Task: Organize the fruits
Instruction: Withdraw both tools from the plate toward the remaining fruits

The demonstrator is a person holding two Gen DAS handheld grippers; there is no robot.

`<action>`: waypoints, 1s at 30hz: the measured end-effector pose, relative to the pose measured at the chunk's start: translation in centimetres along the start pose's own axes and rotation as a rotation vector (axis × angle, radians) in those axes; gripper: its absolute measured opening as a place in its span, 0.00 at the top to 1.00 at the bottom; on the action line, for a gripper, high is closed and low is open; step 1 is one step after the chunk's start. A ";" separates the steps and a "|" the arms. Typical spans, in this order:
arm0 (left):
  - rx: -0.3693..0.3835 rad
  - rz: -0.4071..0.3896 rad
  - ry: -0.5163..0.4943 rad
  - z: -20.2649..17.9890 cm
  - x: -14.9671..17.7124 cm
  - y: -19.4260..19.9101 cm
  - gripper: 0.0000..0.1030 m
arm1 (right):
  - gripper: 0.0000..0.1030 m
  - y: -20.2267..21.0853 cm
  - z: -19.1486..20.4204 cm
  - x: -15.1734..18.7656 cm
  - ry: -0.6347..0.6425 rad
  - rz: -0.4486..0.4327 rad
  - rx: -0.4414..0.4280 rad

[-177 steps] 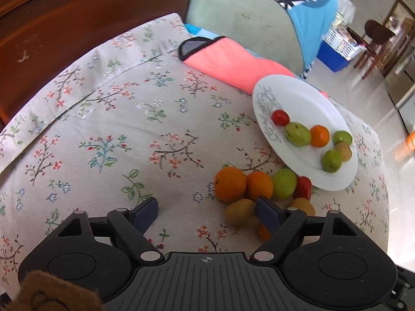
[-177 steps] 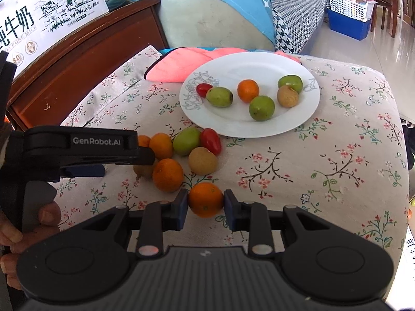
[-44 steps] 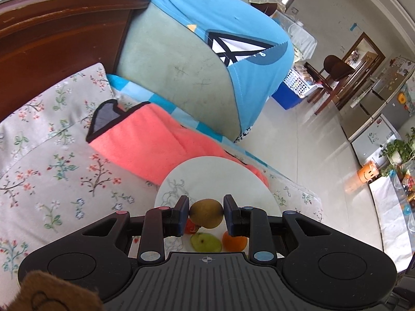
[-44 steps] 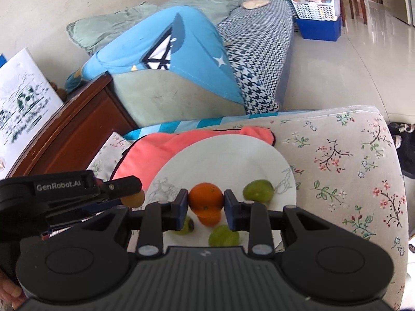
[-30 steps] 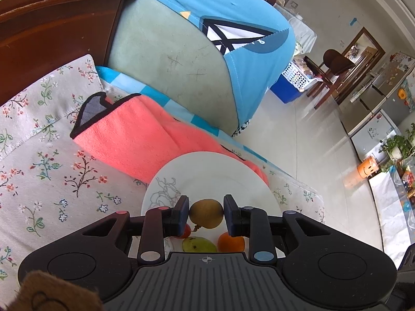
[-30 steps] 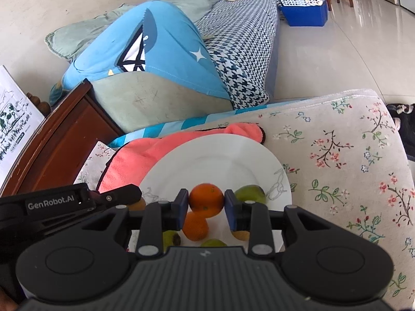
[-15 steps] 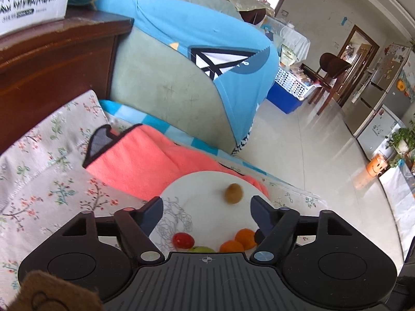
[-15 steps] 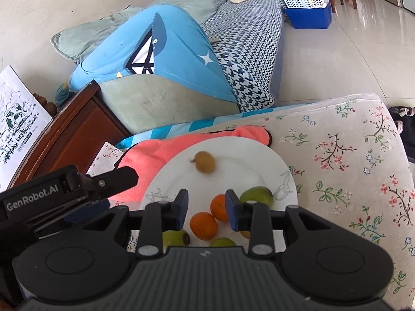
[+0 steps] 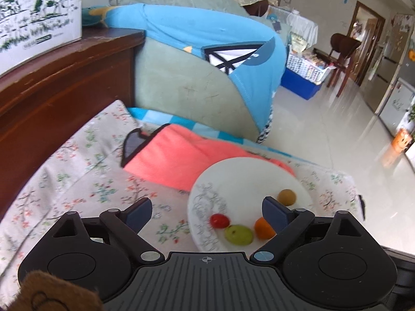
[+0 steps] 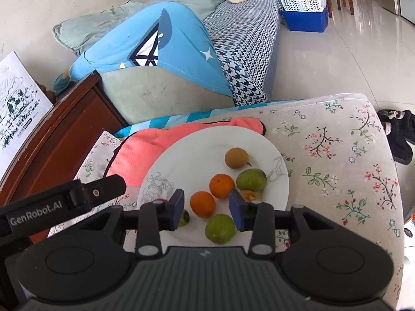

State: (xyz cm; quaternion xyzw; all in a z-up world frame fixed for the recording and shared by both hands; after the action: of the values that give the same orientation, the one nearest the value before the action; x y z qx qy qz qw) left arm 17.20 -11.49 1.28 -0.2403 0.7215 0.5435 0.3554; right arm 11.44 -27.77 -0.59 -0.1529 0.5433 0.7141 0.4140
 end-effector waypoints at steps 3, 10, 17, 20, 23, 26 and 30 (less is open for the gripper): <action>-0.010 0.010 0.013 0.6 0.4 0.5 0.07 | 0.59 0.5 0.4 0.4 0.007 0.007 -0.003; 0.010 0.026 0.033 1.9 1.2 1.7 0.06 | 0.51 2.3 1.3 1.6 0.036 0.008 -0.009; 0.036 0.012 0.027 3.5 1.6 3.4 0.04 | 0.49 3.6 1.4 3.2 0.055 0.030 -0.023; 0.038 0.010 0.038 4.5 1.7 3.8 0.04 | 0.49 3.9 1.4 4.0 0.065 0.045 -0.030; 0.040 0.016 0.047 5.4 1.8 4.0 0.04 | 0.49 4.1 1.7 5.1 0.094 0.066 -0.040; 0.040 0.030 0.058 6.1 2.1 3.9 0.04 | 0.49 4.1 2.1 6.3 0.117 0.098 -0.066; 0.046 0.079 0.075 6.9 3.0 3.2 0.04 | 0.53 3.5 2.6 7.5 0.144 0.124 -0.070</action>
State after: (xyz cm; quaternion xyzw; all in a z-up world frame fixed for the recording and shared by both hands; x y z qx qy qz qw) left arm 14.70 -3.87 -0.10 -0.2237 0.7555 0.5309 0.3119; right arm 4.83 -22.51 -2.38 -0.1843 0.5550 0.7440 0.3232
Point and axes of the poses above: each gripper's, at about its wrist camera, not at the fingertips, and y roughly against the way its jaws point, z to its left, x to its underside, the point moved 4 cm from there along -y, roughly the way its jaws point, and after that the axes turned 6 degrees about -z, right-handed, at the moved point
